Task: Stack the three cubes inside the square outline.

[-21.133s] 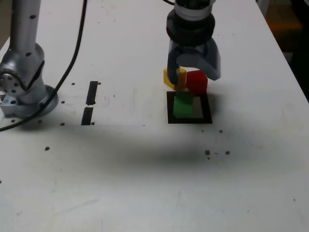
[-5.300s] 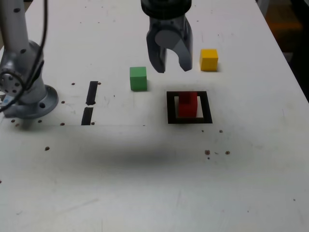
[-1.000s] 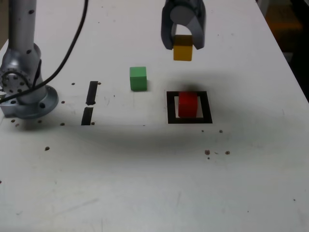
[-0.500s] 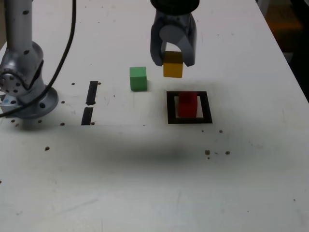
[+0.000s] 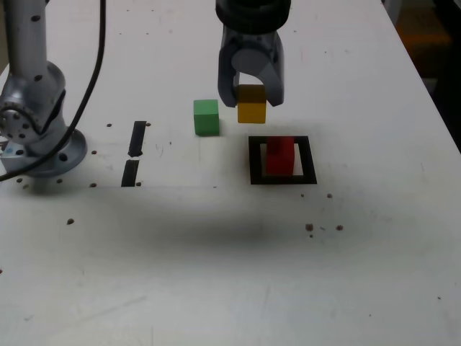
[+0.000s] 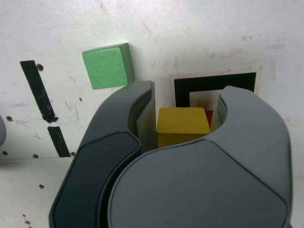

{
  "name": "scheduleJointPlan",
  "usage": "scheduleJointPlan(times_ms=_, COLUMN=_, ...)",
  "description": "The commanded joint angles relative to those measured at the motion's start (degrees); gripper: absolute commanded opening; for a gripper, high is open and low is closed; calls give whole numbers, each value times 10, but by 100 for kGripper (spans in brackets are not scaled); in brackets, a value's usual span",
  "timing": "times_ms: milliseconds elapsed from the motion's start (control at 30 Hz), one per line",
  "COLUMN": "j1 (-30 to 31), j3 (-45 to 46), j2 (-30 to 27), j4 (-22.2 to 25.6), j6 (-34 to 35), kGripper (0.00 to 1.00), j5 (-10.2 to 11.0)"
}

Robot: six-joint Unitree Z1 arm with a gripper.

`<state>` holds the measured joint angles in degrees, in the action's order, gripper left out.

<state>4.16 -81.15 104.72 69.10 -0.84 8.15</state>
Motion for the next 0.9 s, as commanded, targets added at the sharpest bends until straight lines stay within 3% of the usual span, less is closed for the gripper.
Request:
scheduleJointPlan(times_ms=0, j1=3, j3=5, j2=-3, j4=-8, j6=4, kGripper=24, j5=-5)
scheduleJointPlan(times_ms=233, j1=24, j3=0, j2=7, j4=-34, j6=13, kGripper=24, j5=-29)
scheduleJointPlan(times_ms=867, j1=39, j3=-20, j2=39, j4=-38, j6=16, kGripper=25, j5=-38)
